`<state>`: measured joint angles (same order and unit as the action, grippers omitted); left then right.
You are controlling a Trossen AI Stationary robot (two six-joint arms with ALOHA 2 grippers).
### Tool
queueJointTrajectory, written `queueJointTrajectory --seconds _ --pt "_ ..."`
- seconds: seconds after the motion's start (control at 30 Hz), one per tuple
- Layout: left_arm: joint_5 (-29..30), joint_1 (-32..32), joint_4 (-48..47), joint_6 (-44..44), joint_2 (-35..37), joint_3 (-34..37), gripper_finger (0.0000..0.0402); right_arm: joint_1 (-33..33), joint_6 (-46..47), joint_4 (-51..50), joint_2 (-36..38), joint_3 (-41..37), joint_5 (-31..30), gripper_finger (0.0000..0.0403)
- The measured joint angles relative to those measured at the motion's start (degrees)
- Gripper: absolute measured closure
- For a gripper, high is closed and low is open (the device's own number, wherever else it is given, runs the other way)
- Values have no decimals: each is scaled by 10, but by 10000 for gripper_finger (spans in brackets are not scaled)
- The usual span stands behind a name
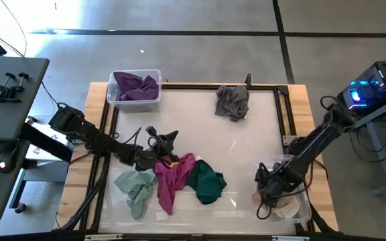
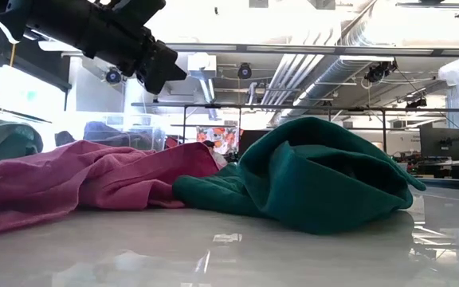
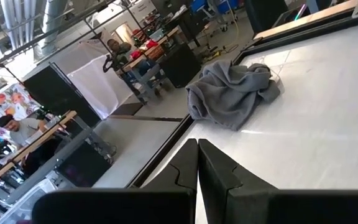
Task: Sort microfiber towel by color & place in baskets
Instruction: Put the light orange towel into the bottom transparent bin, then put the gray towel into the top transparent bin
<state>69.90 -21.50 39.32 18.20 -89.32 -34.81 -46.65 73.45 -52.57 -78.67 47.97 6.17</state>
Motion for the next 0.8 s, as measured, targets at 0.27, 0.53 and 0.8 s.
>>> queueJointTrajectory --seconds 0.27,0.53,0.8 --pt "-1 0 7 1 0 0 402 0 10 -40 -1 116 -28 211" --pt "-1 0 7 4 0 0 402 7 12 -249 0 243 -186 211" --pt "-3 0 8 4 0 0 401 122 -47 -366 11 254 -223 211"
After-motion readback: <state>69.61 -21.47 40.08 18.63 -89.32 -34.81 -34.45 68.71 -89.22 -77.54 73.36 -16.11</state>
